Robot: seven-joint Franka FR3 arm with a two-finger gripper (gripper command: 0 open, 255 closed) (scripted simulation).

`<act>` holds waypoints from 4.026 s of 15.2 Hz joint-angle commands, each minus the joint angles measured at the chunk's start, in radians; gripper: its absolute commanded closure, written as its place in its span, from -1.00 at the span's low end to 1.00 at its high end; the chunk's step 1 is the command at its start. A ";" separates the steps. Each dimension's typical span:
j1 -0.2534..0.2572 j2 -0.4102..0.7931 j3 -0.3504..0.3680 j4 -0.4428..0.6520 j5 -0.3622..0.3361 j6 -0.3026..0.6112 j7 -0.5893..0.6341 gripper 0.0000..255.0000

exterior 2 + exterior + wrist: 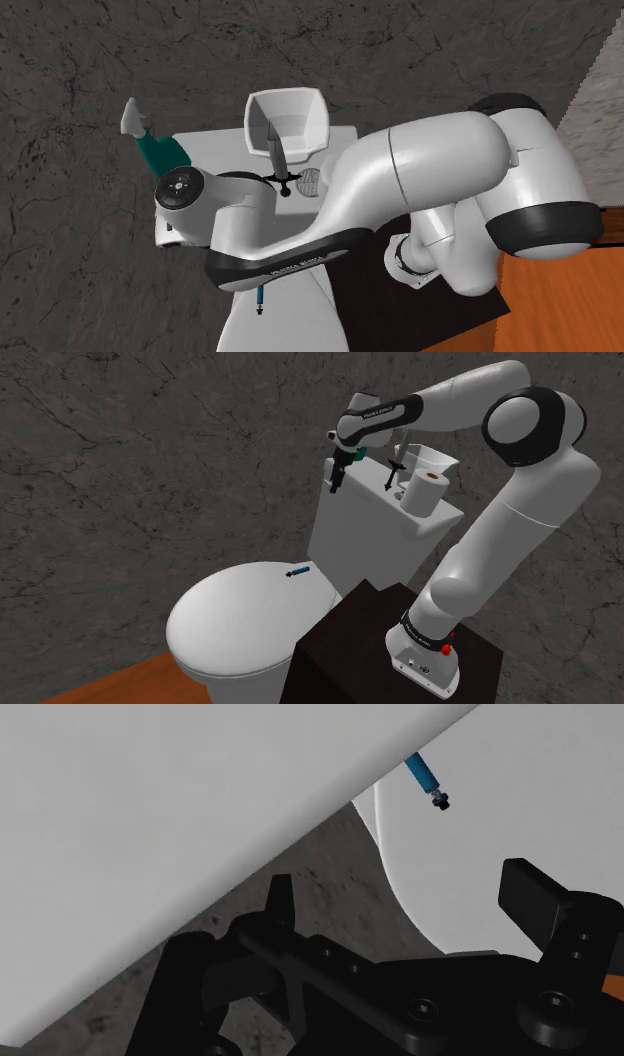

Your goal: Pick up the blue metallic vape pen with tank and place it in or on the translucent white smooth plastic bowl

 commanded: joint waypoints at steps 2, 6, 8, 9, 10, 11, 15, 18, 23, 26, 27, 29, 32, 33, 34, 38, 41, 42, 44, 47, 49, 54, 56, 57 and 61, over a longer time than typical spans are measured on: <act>0.009 0.117 -0.002 -0.063 0.037 0.085 -0.087 -1.00; 0.014 0.205 0.021 -0.103 0.092 0.206 -0.201 -1.00; 0.013 0.254 0.038 -0.116 0.125 0.265 -0.261 -1.00; 0.011 0.280 0.048 -0.121 0.142 0.294 -0.292 -1.00; 0.008 0.306 0.060 -0.125 0.159 0.322 -0.323 -1.00; 0.005 0.333 0.072 -0.128 0.176 0.350 -0.354 -1.00; -0.020 0.447 0.136 -0.128 0.241 0.459 -0.477 -1.00; -0.049 0.536 0.193 -0.116 0.276 0.537 -0.563 -1.00; -0.099 0.694 0.285 -0.078 0.299 0.659 -0.683 -1.00; -0.113 0.750 0.309 -0.058 0.298 0.695 -0.709 -1.00; -0.116 0.765 0.312 -0.051 0.299 0.703 -0.710 -1.00; -0.121 0.795 0.319 -0.035 0.302 0.719 -0.714 -1.00; -0.129 0.849 0.330 -0.006 0.306 0.745 -0.718 -1.00; -0.130 0.849 0.331 -0.007 0.306 0.745 -0.718 -1.00; -0.129 0.849 0.330 -0.006 0.306 0.745 -0.718 -1.00; -0.129 0.849 0.330 -0.006 0.306 0.745 -0.718 -1.00; -0.130 0.849 0.330 -0.007 0.306 0.745 -0.718 1.00; -0.130 0.849 0.330 -0.007 0.306 0.745 -0.718 1.00; -0.130 0.849 0.330 -0.007 0.306 0.745 -0.718 1.00; -0.129 0.849 0.330 -0.006 0.306 0.745 -0.718 1.00; -0.129 0.849 0.330 -0.007 0.306 0.745 -0.718 1.00; -0.118 0.789 0.317 -0.037 0.302 0.715 -0.711 1.00; -0.111 0.759 0.310 -0.051 0.299 0.698 -0.707 1.00; -0.108 0.744 0.306 -0.058 0.297 0.690 -0.704 1.00; -0.094 0.686 0.290 -0.083 0.289 0.655 -0.694 1.00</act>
